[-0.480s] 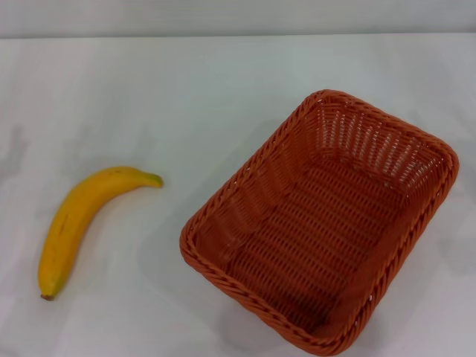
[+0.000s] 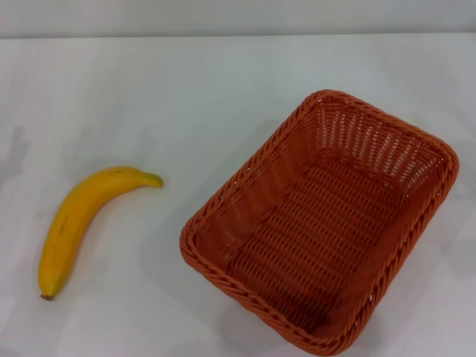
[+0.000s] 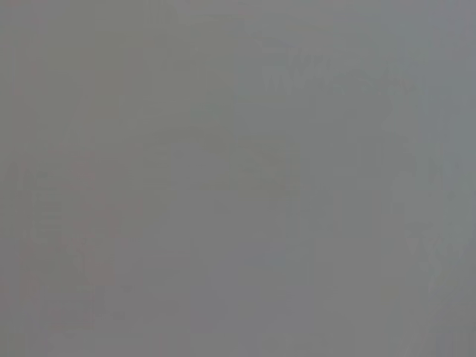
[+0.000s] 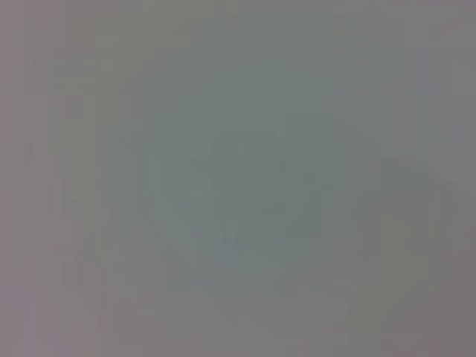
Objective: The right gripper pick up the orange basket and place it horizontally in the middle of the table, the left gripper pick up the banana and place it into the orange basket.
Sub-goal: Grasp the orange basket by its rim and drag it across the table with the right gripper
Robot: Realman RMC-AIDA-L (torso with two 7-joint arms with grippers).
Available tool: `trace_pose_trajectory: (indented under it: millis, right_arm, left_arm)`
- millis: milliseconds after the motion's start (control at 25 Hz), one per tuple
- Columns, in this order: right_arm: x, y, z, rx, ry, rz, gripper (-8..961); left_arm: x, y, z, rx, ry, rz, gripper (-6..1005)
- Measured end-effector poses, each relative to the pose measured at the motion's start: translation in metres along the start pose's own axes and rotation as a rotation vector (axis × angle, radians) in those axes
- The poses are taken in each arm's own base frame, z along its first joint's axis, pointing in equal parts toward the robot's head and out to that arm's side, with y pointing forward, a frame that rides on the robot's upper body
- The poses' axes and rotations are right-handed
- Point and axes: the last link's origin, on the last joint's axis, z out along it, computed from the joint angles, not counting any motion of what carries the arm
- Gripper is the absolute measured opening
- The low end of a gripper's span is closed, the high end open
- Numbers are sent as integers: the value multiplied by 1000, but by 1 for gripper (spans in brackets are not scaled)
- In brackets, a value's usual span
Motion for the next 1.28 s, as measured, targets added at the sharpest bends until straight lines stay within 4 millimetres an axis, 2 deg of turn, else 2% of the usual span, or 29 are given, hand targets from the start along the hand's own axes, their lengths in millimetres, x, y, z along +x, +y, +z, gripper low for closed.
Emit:
trace_pose_trajectory:
  millis: [160, 320, 640, 800, 1040, 1080, 1120, 1160, 1280]
  right_arm:
    - [-1, -1, 0, -1, -1, -4, 691]
    - [-7, -4, 8, -64, 17, 0, 691]
    - [-30, 1, 58, -400, 277, -2, 690]
    - [-38, 12, 87, -545, 472, 1, 690]
    - [-44, 42, 135, -720, 738, 13, 690]
    - [-44, 42, 135, -720, 738, 13, 690]
    - [-44, 48, 143, -744, 783, 0, 690]
    - [-44, 64, 159, -793, 885, -44, 690]
    - [-46, 83, 177, -843, 998, -109, 691]
  left_arm:
    - [0, 1, 2, -4, 2, 0, 861]
    - [0, 1, 2, -5, 2, 1, 861]
    - [0, 0, 1, -1, 1, 2, 861]
    - [0, 0, 0, 0, 0, 2, 861]
    - [0, 0, 0, -1, 0, 1, 861]
    - [0, 0, 0, 0, 0, 1, 861]
    - [0, 0, 0, 0, -1, 1, 861]
    - [0, -1, -1, 0, -1, 2, 861]
    - [0, -1, -3, 4, -6, 2, 860]
